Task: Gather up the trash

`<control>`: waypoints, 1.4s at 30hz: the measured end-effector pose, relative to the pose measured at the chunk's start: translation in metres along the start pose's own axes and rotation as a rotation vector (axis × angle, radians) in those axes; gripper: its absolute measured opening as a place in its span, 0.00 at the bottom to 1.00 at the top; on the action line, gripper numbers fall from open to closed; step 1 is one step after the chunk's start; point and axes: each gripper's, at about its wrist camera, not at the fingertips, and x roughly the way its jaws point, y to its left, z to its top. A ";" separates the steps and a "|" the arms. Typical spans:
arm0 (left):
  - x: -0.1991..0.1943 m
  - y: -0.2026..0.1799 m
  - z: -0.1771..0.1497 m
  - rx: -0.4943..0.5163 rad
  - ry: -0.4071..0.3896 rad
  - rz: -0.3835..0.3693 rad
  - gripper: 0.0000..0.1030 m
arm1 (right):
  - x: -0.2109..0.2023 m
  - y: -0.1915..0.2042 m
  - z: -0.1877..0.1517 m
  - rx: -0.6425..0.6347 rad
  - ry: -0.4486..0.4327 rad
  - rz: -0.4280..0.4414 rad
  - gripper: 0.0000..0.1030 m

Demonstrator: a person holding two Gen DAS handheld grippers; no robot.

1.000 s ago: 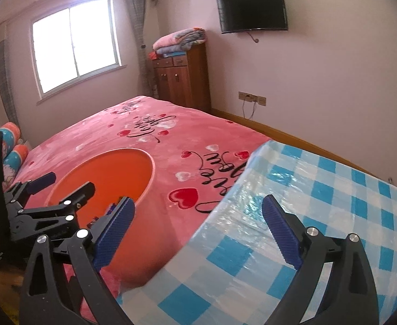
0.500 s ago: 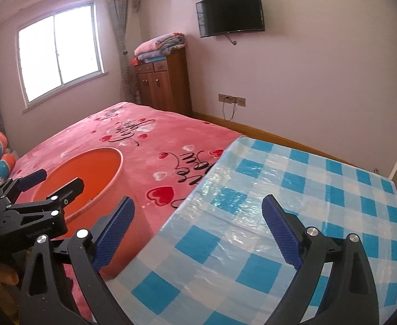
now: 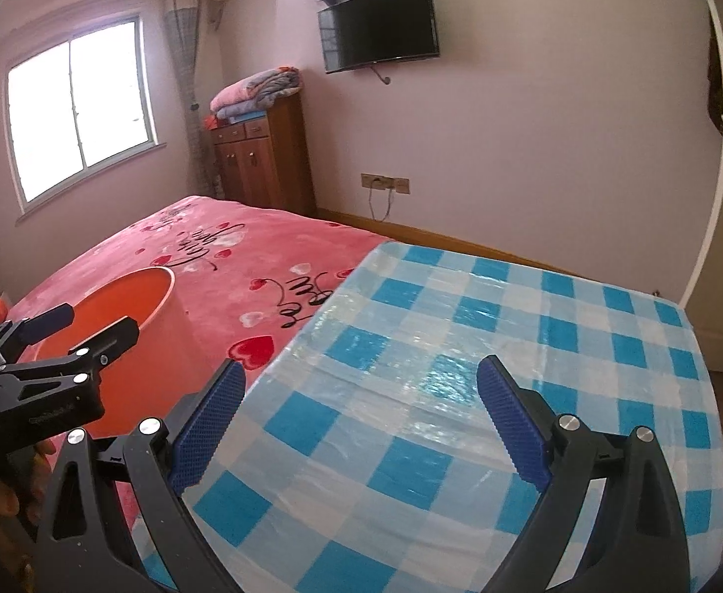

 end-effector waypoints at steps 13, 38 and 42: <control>-0.002 -0.052 -0.006 0.046 0.000 -0.075 0.96 | -0.019 -0.046 -0.023 0.051 0.017 -0.083 0.91; -0.010 -0.160 -0.026 0.146 0.020 -0.251 0.96 | -0.070 -0.134 -0.069 0.148 -0.003 -0.294 0.91; -0.012 -0.174 -0.029 0.148 0.021 -0.280 0.96 | -0.079 -0.142 -0.076 0.147 -0.011 -0.333 0.91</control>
